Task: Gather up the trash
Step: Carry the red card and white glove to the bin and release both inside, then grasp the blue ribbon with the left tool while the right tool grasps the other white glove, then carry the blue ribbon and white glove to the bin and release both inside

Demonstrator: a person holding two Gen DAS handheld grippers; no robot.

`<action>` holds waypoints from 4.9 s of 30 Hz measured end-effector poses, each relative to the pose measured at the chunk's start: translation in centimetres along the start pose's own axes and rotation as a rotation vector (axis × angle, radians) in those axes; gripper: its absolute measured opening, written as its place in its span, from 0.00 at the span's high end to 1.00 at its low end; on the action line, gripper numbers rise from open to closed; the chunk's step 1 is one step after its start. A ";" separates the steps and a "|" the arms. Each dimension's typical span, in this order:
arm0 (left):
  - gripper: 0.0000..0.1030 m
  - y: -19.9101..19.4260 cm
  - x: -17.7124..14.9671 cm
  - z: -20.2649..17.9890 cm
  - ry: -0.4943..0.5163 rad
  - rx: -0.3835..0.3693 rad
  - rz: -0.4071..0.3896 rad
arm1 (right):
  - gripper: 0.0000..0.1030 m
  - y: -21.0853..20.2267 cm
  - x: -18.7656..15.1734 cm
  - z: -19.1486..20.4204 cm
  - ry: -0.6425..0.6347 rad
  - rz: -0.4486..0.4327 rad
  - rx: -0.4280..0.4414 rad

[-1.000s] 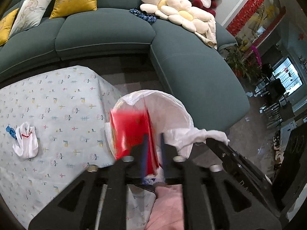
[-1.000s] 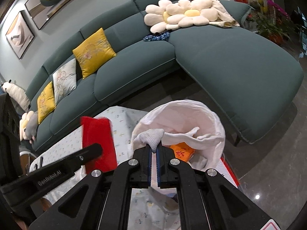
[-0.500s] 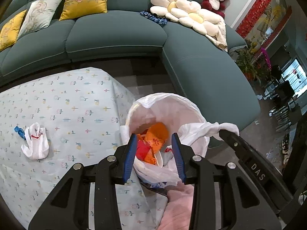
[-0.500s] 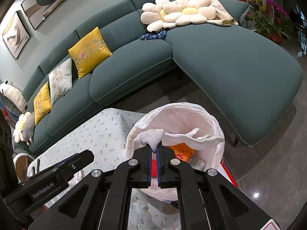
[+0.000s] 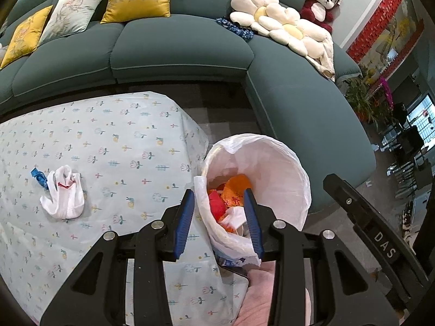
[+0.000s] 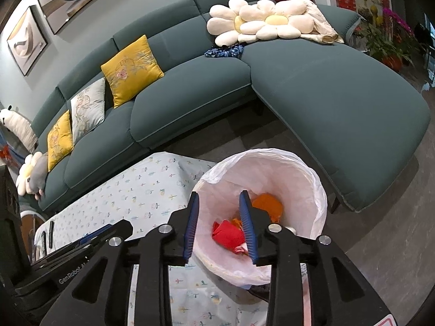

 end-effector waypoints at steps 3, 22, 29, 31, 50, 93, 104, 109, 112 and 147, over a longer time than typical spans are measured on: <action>0.64 -0.4 -0.1 0.6 -0.009 0.005 -0.004 | 0.65 -0.2 -0.1 0.8 -0.014 -0.001 0.002; 0.62 -3.2 -1.2 6.9 -0.088 0.073 -0.040 | 0.57 -0.7 -2.2 6.8 -0.157 0.006 0.001; 0.62 -4.0 -2.0 10.5 -0.137 0.102 -0.046 | 0.52 -0.2 -3.6 9.4 -0.229 0.019 -0.009; 0.62 -4.1 -2.2 11.5 -0.152 0.109 -0.046 | 0.52 0.0 -4.1 10.1 -0.241 0.023 -0.010; 0.62 -5.5 -6.1 24.5 -0.299 0.248 -0.029 | 0.44 4.4 -11.0 19.5 -0.399 0.139 0.026; 0.45 7.8 -5.6 34.1 -0.529 0.268 0.185 | 0.81 19.4 -19.7 21.3 -0.399 0.399 -0.055; 0.79 8.4 -7.2 28.9 -0.372 0.334 0.217 | 0.81 18.2 -19.9 19.0 -0.374 0.399 -0.072; 0.82 7.8 -9.0 27.0 -0.355 0.294 0.235 | 0.83 17.1 -20.0 16.8 -0.345 0.411 -0.078; 0.83 7.3 -9.9 25.6 -0.336 0.288 0.238 | 0.85 16.1 -20.3 15.3 -0.327 0.416 -0.081; 0.83 -2.0 -5.3 2.3 0.070 0.179 0.029 | 0.86 -0.3 -8.7 1.7 -0.041 0.059 -0.006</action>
Point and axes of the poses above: each gripper's, at about its wrist camera, not at the fingertips, and y roughly the way its jaws point, z to its left, x to its top, the point moved 5 cm from there along y, roughly the way its jaws point, and after that the axes turned 5 degrees about y, right-handed, at the moved point
